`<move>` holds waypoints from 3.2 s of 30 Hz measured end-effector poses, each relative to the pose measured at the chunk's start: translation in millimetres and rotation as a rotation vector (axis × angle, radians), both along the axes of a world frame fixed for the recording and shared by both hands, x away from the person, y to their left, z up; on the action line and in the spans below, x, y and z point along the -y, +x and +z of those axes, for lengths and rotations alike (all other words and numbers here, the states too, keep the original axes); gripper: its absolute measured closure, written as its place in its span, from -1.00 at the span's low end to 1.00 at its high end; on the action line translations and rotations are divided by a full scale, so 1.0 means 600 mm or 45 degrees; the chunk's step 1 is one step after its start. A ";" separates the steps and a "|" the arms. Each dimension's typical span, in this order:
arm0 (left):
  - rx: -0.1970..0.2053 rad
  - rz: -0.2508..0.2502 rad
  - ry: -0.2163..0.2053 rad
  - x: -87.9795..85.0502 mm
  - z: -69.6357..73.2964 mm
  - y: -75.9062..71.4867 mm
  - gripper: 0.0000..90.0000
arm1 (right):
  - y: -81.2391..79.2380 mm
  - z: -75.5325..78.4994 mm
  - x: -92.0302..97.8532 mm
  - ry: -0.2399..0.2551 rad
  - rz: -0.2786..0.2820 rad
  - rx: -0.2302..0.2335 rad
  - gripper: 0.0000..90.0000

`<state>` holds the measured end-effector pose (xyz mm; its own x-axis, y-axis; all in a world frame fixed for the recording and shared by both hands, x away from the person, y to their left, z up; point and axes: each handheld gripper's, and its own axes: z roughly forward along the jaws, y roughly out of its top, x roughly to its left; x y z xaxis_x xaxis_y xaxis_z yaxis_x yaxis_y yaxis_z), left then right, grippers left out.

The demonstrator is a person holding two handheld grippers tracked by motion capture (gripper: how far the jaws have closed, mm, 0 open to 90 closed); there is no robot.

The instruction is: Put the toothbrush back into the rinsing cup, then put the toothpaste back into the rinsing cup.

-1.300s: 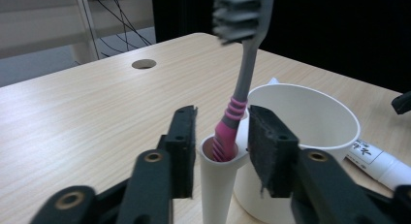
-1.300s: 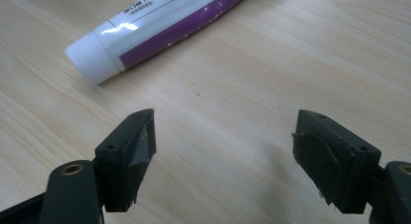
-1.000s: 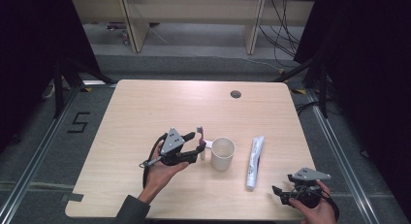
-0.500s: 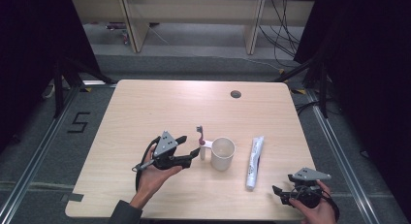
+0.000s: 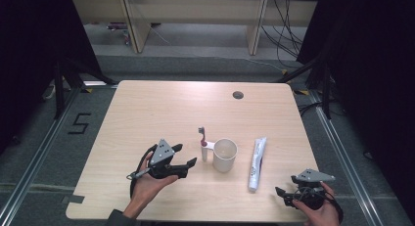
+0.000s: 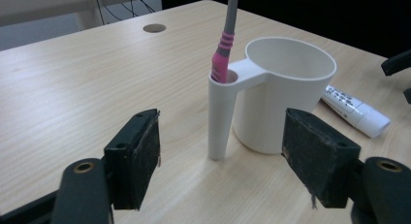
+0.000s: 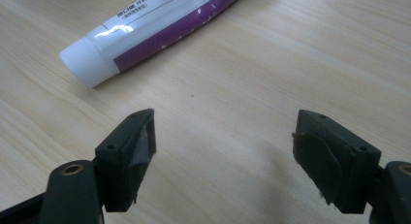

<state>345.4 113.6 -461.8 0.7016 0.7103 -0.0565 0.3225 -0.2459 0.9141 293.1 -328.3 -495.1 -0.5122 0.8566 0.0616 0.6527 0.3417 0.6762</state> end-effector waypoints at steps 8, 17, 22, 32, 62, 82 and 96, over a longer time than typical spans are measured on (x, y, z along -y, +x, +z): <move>-0.056 0.002 0.049 -0.004 -0.013 -0.019 -0.45 | 0.002 -0.001 0.003 -0.028 0.023 0.043 -0.46; -0.084 -0.009 0.107 -0.010 -0.024 -0.049 -0.48 | 0.004 -0.001 0.005 -0.046 0.040 0.068 -0.46; -0.091 -0.004 0.124 -0.016 -0.030 -0.061 -0.51 | 0.002 0.000 0.003 -0.031 0.029 0.050 -0.46; -0.143 -0.035 0.172 -0.015 -0.050 -0.088 -0.58 | 0.004 -0.001 0.005 -0.051 0.042 0.067 -0.46; -0.153 -0.051 0.335 -0.009 -0.073 -0.113 -0.56 | 0.038 0.047 -0.019 0.025 0.017 0.000 -0.44; -0.142 -0.064 0.345 -0.008 -0.073 -0.114 -0.54 | 0.124 0.060 -0.108 -0.051 0.014 -0.142 -0.47; -0.143 -0.086 0.378 -0.009 -0.072 -0.115 -0.52 | 0.173 0.045 -0.143 -0.147 -0.006 -0.255 -0.44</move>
